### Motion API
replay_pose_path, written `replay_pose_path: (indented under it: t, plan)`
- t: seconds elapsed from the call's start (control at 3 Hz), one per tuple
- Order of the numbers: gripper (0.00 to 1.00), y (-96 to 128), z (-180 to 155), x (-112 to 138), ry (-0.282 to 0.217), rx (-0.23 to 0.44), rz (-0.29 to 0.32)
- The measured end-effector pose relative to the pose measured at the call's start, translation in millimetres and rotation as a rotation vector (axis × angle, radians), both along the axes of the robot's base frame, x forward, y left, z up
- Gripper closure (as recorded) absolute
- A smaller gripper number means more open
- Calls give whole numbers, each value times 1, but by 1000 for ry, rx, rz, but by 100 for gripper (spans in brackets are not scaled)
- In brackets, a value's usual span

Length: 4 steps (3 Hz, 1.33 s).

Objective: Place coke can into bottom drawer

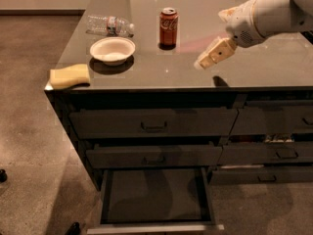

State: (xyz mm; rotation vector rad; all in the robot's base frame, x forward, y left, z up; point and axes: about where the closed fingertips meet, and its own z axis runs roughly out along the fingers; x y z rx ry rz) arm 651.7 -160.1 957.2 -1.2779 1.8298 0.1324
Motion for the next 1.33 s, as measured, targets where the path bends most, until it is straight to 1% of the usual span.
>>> replay_pose_path:
  t: [0.33,0.67,1.0,1.33]
  plan:
    - [0,0,2,13,-74,128,-54]
    - [0,9,5,41,-138,290,-79]
    - [0,24,11,65,-155,364,-67]
    - [0,38,24,90,-158,400,-55]
